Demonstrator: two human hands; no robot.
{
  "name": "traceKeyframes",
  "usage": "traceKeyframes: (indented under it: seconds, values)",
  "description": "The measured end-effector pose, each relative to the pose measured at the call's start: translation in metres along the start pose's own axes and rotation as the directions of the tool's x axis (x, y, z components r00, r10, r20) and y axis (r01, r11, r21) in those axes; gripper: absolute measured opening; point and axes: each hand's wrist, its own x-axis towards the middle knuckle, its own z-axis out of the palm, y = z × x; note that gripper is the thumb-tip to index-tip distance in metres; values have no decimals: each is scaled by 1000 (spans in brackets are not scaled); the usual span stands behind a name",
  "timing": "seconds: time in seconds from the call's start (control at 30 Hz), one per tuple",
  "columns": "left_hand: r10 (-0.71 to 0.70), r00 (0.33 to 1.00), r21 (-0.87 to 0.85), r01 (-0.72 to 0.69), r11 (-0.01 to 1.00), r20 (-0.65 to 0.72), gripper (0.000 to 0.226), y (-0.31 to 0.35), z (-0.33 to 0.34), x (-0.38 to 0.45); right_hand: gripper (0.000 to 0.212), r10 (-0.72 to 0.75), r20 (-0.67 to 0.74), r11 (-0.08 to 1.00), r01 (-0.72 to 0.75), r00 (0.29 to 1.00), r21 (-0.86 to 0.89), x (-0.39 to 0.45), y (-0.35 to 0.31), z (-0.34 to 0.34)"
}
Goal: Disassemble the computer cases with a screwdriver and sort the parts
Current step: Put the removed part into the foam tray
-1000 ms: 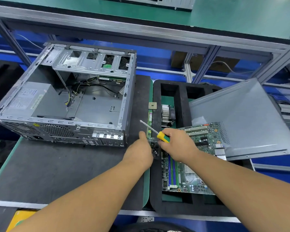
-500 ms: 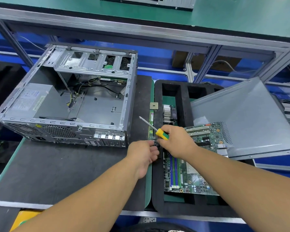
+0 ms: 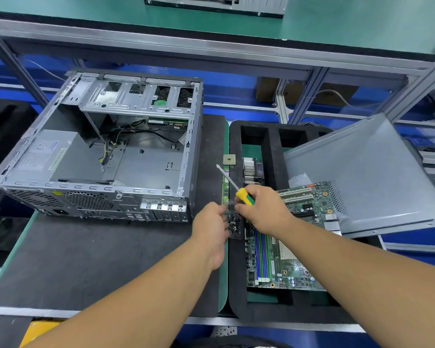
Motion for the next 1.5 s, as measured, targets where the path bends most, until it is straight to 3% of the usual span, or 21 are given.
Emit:
traceKeyframes:
  seconds: [0.13,0.37,0.53,0.63,0.73,0.8,0.87,0.9,0.93,1.0,1.1,1.17,1.33,1.5]
  values:
    - [-7,1000,-11,7,1000,30,9,3,-1,-7,13,11,-9,1000,-11,1000,29,0,-1,-1]
    - [62,994,76,-56,996,-88,11,0,-6,-19,13,-11,19,995,9,1000,103,-10,-4,-4]
    - [44,999,87,-41,995,-26,22,-1,-22,-33,10,28,36,964,-37,999,264,-20,-7,-6]
    - [46,999,224,-40,974,-19,14,9,-30,-46,9,75,8,938,-73,997,339,-27,-9,-7]
    - [7,981,440,-94,893,194,14,31,-37,-74,5,125,-58,911,-92,990,401,-34,-19,-8]
    - [-11,903,504,-229,833,430,22,58,-41,-94,5,146,-95,879,-85,985,469,-37,-34,-9]
    - [49,801,401,-350,846,596,24,93,-45,-104,15,150,-112,839,-67,982,540,-37,-57,-10]
    - [128,783,302,-377,876,608,23,110,-46,-103,18,149,-117,822,-57,982,567,-36,-69,-10]
    - [216,799,198,-383,902,562,23,129,-48,-100,18,145,-124,804,-43,982,593,-34,-83,-10]
    - [330,879,41,-365,930,343,22,166,-54,-81,13,126,-128,755,-11,984,656,-28,-113,-6]
    - [275,961,-28,-274,961,8,16,213,-61,-30,6,129,-102,687,-15,986,727,-18,-150,5]
    - [200,977,-18,-202,979,-75,15,237,-66,7,5,185,-71,618,-60,980,784,-12,-167,15]
    - [55,998,113,-54,992,-6,11,256,-71,72,16,282,-15,527,-142,959,838,-1,-194,29]
    - [4,991,-3,-4,1000,131,26,259,-74,97,22,335,8,436,-162,942,885,18,-213,35]
